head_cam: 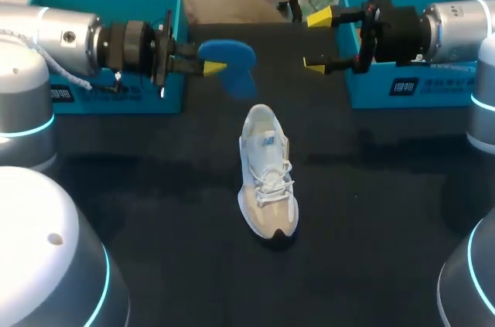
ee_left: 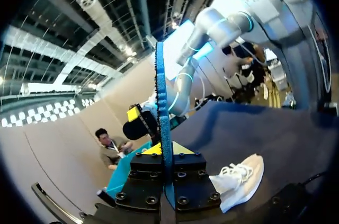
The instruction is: Take the shoe out of the shoebox, open the shoe tongue, remove and reinsert the insole, then place the shoe into the shoebox
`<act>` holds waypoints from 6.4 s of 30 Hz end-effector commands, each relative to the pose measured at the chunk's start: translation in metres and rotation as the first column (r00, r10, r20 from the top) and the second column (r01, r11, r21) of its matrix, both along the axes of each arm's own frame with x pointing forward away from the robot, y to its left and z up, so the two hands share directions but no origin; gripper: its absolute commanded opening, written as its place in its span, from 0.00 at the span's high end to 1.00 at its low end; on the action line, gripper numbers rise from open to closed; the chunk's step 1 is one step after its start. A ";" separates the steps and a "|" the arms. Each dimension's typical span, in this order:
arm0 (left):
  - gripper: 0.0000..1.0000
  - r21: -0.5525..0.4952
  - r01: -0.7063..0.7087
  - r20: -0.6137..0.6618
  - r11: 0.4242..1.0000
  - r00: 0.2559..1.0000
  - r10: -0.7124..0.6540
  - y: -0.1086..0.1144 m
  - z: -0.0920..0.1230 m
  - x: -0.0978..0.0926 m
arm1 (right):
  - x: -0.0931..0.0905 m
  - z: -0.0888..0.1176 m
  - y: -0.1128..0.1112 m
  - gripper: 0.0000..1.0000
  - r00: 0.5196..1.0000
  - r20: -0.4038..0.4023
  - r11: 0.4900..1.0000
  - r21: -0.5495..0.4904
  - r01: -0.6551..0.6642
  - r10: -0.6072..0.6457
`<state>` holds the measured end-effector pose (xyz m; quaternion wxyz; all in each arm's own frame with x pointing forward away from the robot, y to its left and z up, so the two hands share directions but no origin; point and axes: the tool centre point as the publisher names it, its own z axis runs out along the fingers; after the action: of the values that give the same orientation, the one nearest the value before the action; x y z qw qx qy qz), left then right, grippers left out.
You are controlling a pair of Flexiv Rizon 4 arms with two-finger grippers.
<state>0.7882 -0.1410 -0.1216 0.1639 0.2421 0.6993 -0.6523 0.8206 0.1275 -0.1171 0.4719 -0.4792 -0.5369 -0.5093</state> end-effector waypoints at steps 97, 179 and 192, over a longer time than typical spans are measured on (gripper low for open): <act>1.00 0.029 0.057 -0.855 0.998 -0.515 0.054 -0.027 -0.058 0.044 | -0.032 0.008 0.000 0.00 0.984 0.110 0.921 -0.351 0.169 -0.139; 1.00 0.072 0.058 -0.841 0.996 -0.534 0.092 -0.039 -0.057 0.048 | -0.026 0.021 0.083 0.00 0.970 0.237 0.019 -0.971 0.238 -0.047; 1.00 0.072 0.058 -0.841 0.996 -0.534 0.092 -0.039 -0.057 0.048 | -0.025 0.010 0.080 0.00 0.969 0.240 0.061 -0.968 0.243 -0.061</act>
<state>0.8371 -0.1801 -0.1787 -0.5338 -0.4585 0.5120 -0.4927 0.7951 0.2113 -0.1043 -0.0783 -0.6899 -0.7152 -0.0802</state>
